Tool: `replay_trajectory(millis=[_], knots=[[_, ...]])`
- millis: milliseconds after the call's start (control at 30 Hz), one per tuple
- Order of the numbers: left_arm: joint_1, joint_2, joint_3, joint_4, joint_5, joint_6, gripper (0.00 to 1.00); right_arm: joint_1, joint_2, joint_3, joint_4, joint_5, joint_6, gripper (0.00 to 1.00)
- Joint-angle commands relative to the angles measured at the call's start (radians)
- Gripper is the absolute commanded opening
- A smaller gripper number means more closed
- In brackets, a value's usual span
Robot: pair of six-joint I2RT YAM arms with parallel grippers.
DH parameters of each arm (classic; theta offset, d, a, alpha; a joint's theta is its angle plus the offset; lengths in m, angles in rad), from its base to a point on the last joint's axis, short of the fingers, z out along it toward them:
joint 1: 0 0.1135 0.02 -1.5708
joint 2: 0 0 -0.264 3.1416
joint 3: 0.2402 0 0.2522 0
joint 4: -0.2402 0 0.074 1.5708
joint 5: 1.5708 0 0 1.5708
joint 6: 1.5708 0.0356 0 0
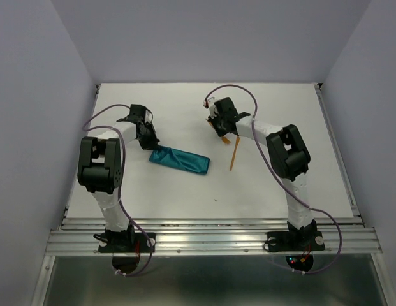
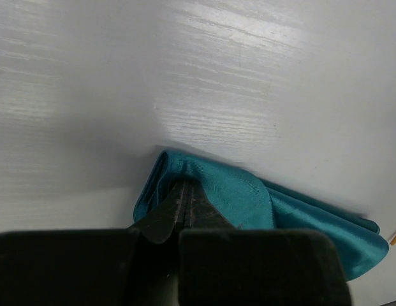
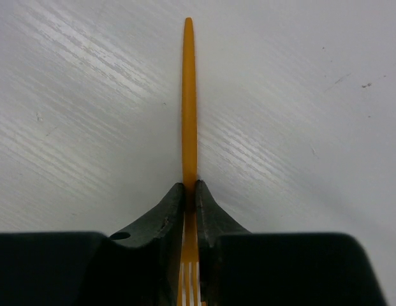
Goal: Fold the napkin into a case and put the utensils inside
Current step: Pick up the fork from the center of the board, then insert the fork into the folded napkin.
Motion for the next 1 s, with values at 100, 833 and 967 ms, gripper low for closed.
replay_trajectory(millis=[100,833,967], knots=[[-0.006,0.052,0.042,0.003,0.029,-0.006,0.01,0.008,-0.019,0.012,0.039,0.011,-0.012,0.08],[-0.092,-0.057,-0.07,0.032,0.064,-0.037,0.01,0.191,-0.372,-0.253,-0.011,-0.16,-0.249,0.05],[-0.084,-0.098,-0.05,0.004,0.034,-0.031,0.01,0.224,-0.364,-0.258,-0.075,-0.137,-0.268,0.04]])
